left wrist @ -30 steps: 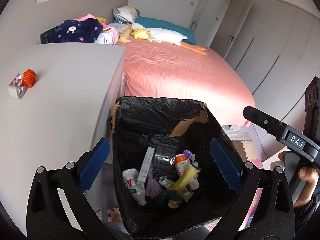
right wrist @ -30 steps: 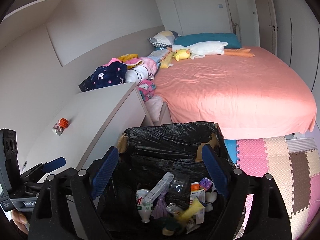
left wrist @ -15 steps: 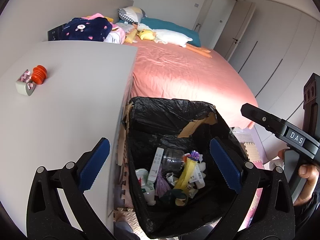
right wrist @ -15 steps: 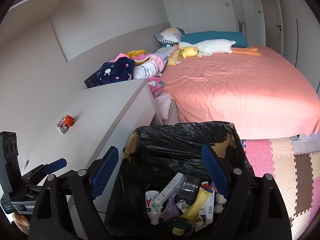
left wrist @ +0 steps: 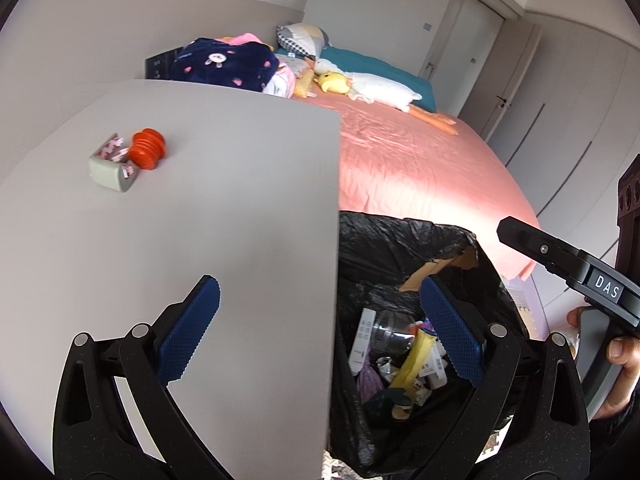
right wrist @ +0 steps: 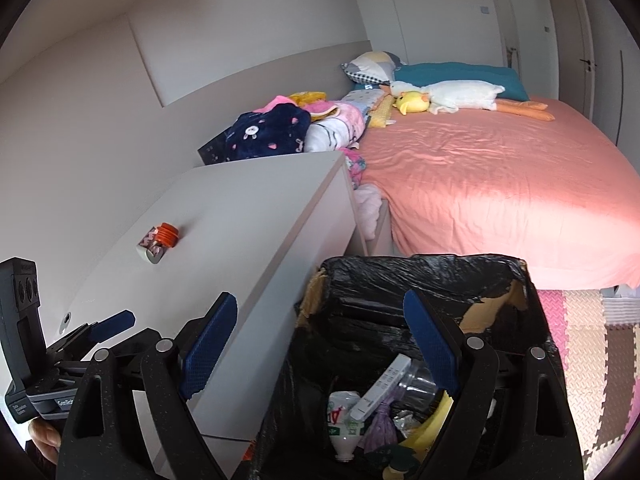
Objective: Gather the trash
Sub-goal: 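Move both grippers back over the desk toward the corner guard and stopper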
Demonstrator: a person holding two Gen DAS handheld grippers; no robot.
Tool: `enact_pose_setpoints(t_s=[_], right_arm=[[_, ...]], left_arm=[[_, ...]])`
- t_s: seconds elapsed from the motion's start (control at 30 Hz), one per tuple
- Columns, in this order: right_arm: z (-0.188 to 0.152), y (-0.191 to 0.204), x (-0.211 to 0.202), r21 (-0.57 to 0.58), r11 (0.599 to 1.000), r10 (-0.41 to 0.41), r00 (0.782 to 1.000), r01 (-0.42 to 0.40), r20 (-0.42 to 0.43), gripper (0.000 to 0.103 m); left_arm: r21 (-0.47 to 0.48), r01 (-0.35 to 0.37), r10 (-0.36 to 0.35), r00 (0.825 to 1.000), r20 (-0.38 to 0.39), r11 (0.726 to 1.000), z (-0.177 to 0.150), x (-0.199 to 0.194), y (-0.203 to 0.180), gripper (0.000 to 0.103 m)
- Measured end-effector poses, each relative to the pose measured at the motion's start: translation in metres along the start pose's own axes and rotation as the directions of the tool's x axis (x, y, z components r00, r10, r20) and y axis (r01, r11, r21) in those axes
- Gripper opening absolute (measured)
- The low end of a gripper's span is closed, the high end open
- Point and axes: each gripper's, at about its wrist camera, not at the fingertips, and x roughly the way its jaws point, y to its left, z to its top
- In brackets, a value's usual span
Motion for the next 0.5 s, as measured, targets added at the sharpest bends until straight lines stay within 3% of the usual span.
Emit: enact_pose_setpoints(t_s=[0.5], right_arm=[[0.013, 0.051, 0.045, -0.059, 0.997, 0.043, 0.998, -0.046, -0.049, 0.085]], left_arm=[[-0.11, -0.066, 0.067, 0.998, 0.007, 0.992, 0.005, 0.003, 0.068, 0.097]])
